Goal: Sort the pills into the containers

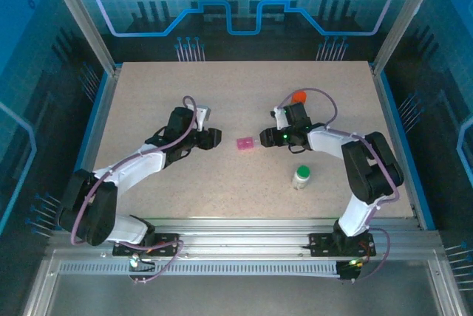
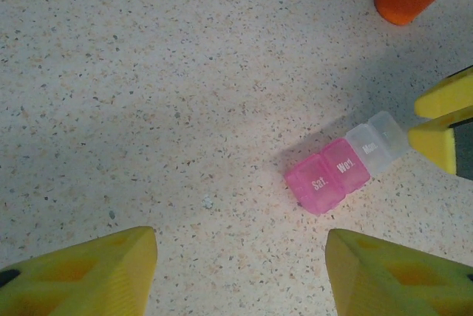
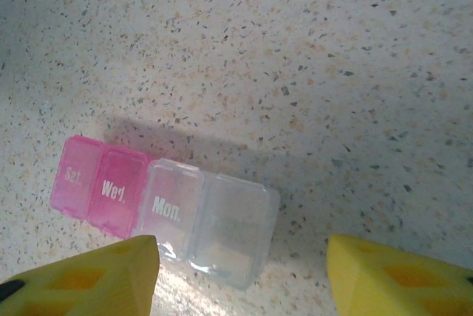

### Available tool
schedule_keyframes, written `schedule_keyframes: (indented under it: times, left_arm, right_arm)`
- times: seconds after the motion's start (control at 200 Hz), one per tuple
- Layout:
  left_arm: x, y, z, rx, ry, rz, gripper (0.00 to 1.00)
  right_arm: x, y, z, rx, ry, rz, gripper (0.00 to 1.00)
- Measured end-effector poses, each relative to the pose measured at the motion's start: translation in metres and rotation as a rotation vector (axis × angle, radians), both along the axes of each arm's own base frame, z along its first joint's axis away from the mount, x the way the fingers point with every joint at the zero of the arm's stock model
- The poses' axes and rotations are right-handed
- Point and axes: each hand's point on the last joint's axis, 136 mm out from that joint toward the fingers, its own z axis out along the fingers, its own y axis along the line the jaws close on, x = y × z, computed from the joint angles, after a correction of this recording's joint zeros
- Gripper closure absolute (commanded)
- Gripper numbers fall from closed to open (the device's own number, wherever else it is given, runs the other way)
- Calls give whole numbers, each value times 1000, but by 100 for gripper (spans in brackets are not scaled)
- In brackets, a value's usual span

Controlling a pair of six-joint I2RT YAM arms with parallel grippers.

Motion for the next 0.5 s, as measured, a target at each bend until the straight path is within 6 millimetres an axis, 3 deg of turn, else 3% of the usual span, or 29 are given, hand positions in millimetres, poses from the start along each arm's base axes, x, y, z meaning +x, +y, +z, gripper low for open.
schedule_keyframes:
  times: [0.365,0.495]
  left_arm:
    - [2,-5,3,-6,-47,-35,38]
    - [2,-9,1,-3,-56,-67,39]
  right_arm:
    - [4,21,-19,-11,48,97,52]
    - [14,29,-17,-24,40,123,55]
